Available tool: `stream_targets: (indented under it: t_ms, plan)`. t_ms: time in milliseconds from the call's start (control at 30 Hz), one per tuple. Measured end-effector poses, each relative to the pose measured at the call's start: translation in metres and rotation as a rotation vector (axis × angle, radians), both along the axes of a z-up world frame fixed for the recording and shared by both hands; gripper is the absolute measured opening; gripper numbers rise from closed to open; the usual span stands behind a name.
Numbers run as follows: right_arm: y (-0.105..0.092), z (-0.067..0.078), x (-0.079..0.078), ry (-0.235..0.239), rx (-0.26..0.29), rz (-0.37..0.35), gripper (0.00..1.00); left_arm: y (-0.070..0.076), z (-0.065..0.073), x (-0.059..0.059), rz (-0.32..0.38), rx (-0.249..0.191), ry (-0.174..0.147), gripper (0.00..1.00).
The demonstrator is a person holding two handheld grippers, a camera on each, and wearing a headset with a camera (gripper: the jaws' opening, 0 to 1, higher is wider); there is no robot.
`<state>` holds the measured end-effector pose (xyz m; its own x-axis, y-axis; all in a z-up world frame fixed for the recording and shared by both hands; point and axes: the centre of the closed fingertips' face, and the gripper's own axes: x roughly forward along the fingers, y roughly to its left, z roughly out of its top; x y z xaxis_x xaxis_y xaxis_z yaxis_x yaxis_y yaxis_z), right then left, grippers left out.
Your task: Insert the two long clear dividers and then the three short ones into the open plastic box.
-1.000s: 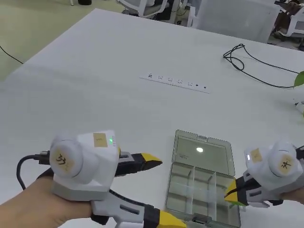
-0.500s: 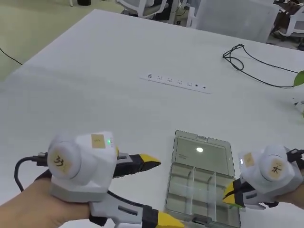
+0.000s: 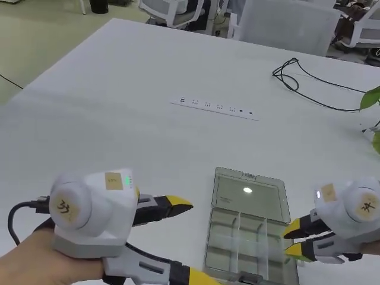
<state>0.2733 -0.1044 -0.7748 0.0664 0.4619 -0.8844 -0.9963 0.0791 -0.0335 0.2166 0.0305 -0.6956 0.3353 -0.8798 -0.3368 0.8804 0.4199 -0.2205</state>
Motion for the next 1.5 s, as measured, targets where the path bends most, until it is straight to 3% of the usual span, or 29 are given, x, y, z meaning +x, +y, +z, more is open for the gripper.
stream_targets:
  t_ms: [367,667,833,933,1200,1500]
  plan:
    - [-0.002,0.051,-0.005,-0.067,0.144,-0.139,0.29,0.006,0.002,0.004,0.000,0.015,-0.013,0.87]
    - [-0.014,0.075,-0.021,-0.095,0.234,-0.249,0.45,0.010,0.002,0.007,0.003,0.026,-0.015,0.96]
    - [-0.025,0.077,-0.032,-0.102,0.258,-0.292,0.54,0.010,0.000,0.007,-0.002,0.036,-0.015,0.99]
    - [-0.030,0.076,-0.034,-0.102,0.298,-0.343,0.56,0.008,-0.003,0.006,-0.010,0.040,-0.010,1.00]
    - [-0.043,0.069,-0.043,-0.108,0.355,-0.410,0.65,0.007,-0.011,0.003,-0.027,0.063,0.004,1.00]
    - [-0.051,0.059,-0.050,-0.083,0.368,-0.448,0.72,0.008,-0.014,0.000,-0.022,0.074,0.011,1.00]
